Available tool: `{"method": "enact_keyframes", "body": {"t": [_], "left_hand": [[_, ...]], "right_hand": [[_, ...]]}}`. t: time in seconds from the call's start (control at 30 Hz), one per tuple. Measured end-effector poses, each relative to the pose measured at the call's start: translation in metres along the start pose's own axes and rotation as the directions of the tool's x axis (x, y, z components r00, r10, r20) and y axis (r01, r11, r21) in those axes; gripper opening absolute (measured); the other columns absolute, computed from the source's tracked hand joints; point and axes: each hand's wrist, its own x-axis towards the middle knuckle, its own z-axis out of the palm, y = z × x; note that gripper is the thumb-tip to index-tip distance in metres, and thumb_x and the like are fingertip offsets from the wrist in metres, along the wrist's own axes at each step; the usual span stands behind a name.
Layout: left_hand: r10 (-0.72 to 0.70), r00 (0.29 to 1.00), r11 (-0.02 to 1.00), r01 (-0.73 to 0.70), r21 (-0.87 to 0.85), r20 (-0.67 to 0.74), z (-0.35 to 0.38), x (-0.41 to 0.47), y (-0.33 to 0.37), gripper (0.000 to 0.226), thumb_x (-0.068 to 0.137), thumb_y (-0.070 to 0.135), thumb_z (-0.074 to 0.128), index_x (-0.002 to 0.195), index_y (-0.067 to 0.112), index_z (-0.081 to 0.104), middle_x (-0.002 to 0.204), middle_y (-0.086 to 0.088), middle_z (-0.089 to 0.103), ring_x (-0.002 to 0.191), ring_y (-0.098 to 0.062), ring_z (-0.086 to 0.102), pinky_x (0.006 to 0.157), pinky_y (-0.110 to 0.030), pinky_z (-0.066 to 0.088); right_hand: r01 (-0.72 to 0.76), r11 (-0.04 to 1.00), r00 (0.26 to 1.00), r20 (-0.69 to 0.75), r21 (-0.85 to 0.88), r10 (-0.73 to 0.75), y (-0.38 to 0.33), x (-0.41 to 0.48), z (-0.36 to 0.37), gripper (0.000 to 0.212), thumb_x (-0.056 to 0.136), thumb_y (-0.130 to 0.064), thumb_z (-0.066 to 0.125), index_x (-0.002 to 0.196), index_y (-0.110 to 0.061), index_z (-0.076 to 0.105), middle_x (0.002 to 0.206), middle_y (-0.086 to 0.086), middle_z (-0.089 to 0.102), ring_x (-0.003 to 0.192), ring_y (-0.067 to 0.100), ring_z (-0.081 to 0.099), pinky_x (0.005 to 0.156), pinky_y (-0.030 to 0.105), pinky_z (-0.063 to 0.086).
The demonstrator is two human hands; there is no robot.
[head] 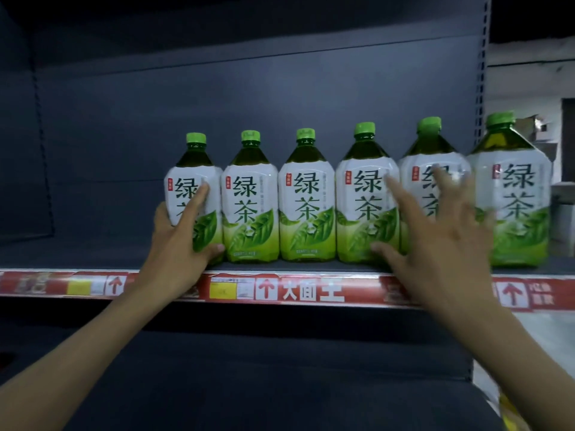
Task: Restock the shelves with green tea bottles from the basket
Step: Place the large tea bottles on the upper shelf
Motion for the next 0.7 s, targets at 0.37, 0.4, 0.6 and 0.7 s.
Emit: {"method": "enact_keyframes", "body": {"t": [0.37, 0.4, 0.6, 0.7], "left_hand": [[-0.034, 0.999, 0.999, 0.034, -0.007, 0.018, 0.005, 0.003, 0.002, 0.092, 0.087, 0.021, 0.071, 0.148, 0.054, 0.011, 0.156, -0.003, 0.011, 0.142, -0.026, 0.025, 0.113, -0.034, 0.022], [-0.039, 0.999, 0.999, 0.039, 0.027, 0.011, 0.002, 0.0, 0.003, 0.086, 0.089, 0.026, 0.067, 0.147, 0.055, 0.011, 0.158, -0.003, 0.01, 0.144, -0.027, 0.022, 0.113, -0.036, 0.022], [0.093, 0.995, 0.854, -0.065, 0.516, -0.03, -0.055, -0.076, -0.012, 0.061, 0.094, 0.029, 0.053, 0.151, 0.03, 0.03, 0.159, -0.02, 0.017, 0.144, -0.038, 0.022, 0.112, -0.049, 0.028], [0.003, 0.999, 0.773, 0.02, 0.634, -0.035, -0.11, -0.146, -0.043, 0.055, 0.094, 0.034, 0.046, 0.147, 0.025, 0.037, 0.152, -0.016, 0.033, 0.136, -0.037, 0.035, 0.105, -0.05, 0.039]], "right_hand": [[-0.232, 0.96, 0.973, 0.043, 0.155, 0.228, 0.059, 0.0, -0.019, 0.092, 0.071, -0.046, 0.08, 0.144, -0.043, 0.024, 0.157, 0.01, 0.006, 0.145, 0.048, 0.007, 0.109, 0.069, 0.025], [-0.203, 0.965, 0.978, -0.004, 0.165, 0.206, 0.047, -0.005, -0.021, 0.09, 0.072, -0.041, 0.08, 0.144, -0.039, 0.026, 0.156, 0.015, 0.01, 0.144, 0.047, 0.011, 0.109, 0.067, 0.026], [0.269, 0.859, 0.962, -0.072, 0.436, -0.265, -0.091, -0.064, -0.014, 0.049, 0.085, -0.023, 0.065, 0.132, -0.012, 0.056, 0.133, 0.023, 0.042, 0.12, 0.041, 0.046, 0.095, 0.048, 0.044], [0.232, 0.723, 0.88, 0.176, 0.651, -0.441, -0.177, -0.107, -0.01, 0.046, 0.091, -0.03, 0.059, 0.135, -0.022, 0.051, 0.135, 0.01, 0.04, 0.115, 0.03, 0.049, 0.086, 0.039, 0.046]]}}
